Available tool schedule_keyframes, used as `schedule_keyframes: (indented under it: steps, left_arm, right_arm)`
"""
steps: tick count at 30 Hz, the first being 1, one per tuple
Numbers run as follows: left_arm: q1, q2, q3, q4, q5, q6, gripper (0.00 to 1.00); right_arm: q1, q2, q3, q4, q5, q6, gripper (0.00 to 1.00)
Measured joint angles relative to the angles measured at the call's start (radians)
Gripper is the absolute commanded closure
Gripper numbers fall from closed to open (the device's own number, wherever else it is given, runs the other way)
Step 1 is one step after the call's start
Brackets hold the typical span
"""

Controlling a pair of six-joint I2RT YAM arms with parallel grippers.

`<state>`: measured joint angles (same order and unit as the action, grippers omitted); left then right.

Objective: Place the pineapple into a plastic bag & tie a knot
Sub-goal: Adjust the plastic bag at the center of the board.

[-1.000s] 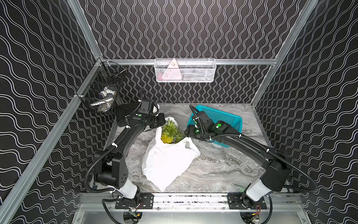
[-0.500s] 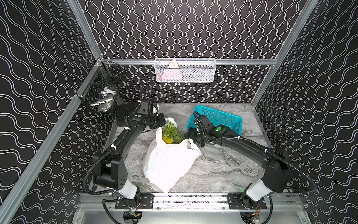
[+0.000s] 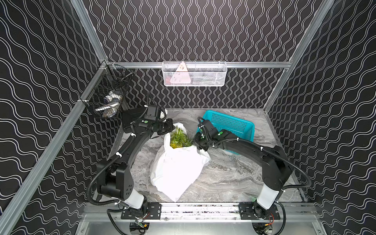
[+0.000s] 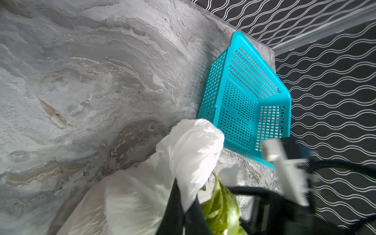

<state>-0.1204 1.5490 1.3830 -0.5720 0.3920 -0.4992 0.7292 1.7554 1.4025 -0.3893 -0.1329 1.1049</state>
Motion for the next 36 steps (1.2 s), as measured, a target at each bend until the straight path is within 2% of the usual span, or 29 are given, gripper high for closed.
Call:
schedule_keyframes:
  steps: [7, 12, 15, 18, 19, 21, 22, 25, 28, 31, 33, 36]
  left_arm:
    - [0.018, -0.185, 0.066, -0.014, -0.021, -0.042, 1.00]
    - [0.019, -0.304, 0.066, 0.042, -0.045, -0.102, 1.00]
    - [0.005, -0.360, -0.002, 0.111, -0.043, -0.130, 1.00]
    - [-0.040, -0.415, -0.147, 0.233, -0.033, -0.134, 1.00]
    - [-0.052, -0.430, -0.206, 0.275, -0.024, -0.136, 1.00]
    - [-0.064, -0.444, -0.307, 0.333, -0.016, -0.146, 1.00]
    - [-0.066, -0.444, -0.336, 0.346, -0.013, -0.154, 1.00]
    - [-0.082, -0.452, -0.351, 0.365, -0.008, -0.144, 1.00]
    - [-0.095, -0.468, -0.343, 0.402, 0.007, -0.111, 1.00]
    - [-0.095, -0.468, -0.330, 0.413, 0.011, -0.090, 1.00]
    - [-0.095, -0.457, -0.315, 0.414, 0.018, -0.078, 1.00]
    - [-0.096, -0.431, -0.284, 0.410, 0.019, -0.071, 1.00]
  right_arm:
    - [0.001, -0.220, 0.187, 0.038, -0.053, -0.357, 1.00]
    - [-0.033, -0.285, 0.236, 0.052, -0.093, -0.583, 1.00]
    - [-0.062, -0.353, 0.177, 0.074, -0.108, -0.647, 1.00]
    - [-0.095, -0.405, 0.094, 0.090, -0.113, -0.676, 1.00]
    - [-0.110, -0.409, 0.071, 0.085, -0.110, -0.679, 0.97]
    - [-0.143, -0.408, 0.023, 0.050, -0.063, -0.685, 0.78]
    - [-0.158, -0.404, 0.016, 0.002, -0.029, -0.688, 0.66]
    - [-0.188, -0.384, 0.059, -0.132, 0.025, -0.715, 0.45]
    - [-0.201, -0.364, 0.155, -0.271, 0.144, -0.735, 0.38]
    - [-0.195, -0.360, 0.242, -0.367, 0.280, -0.775, 0.36]
    - [-0.143, -0.364, 0.264, -0.354, 0.289, -0.811, 0.36]
    - [-0.026, -0.343, 0.214, -0.214, 0.185, -0.906, 0.38]
